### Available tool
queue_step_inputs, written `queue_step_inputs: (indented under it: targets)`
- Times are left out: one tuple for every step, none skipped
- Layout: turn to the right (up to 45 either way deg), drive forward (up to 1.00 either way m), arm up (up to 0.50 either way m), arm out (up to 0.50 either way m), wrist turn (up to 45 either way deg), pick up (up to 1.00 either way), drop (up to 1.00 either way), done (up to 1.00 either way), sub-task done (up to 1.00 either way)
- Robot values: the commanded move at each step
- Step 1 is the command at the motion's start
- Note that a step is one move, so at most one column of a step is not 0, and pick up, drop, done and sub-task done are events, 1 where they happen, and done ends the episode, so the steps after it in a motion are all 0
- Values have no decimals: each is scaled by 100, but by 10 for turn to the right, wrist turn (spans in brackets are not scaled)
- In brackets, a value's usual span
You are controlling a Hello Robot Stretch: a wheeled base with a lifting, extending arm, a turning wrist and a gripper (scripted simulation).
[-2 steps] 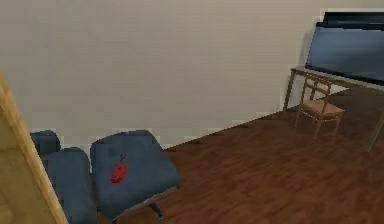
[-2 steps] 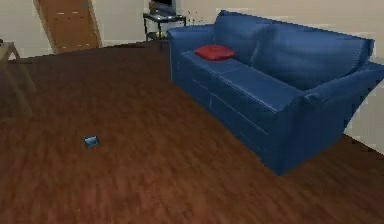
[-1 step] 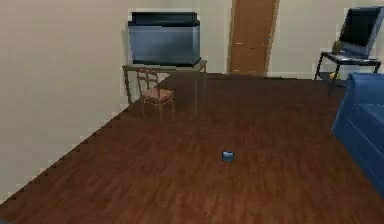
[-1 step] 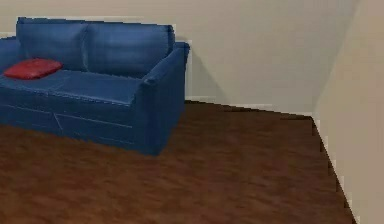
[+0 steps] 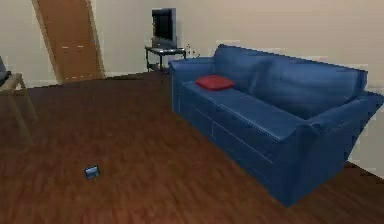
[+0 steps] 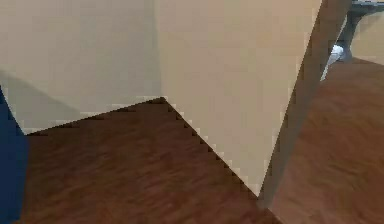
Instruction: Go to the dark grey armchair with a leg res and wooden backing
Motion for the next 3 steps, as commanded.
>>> queue_step_inputs:
  targets:
    - [450,0,0,0,0,0,0,0,0]
    - [120,0,0,0,0,0,0,0,0]
    - [0,10,0,0,0,0,0,0,0]
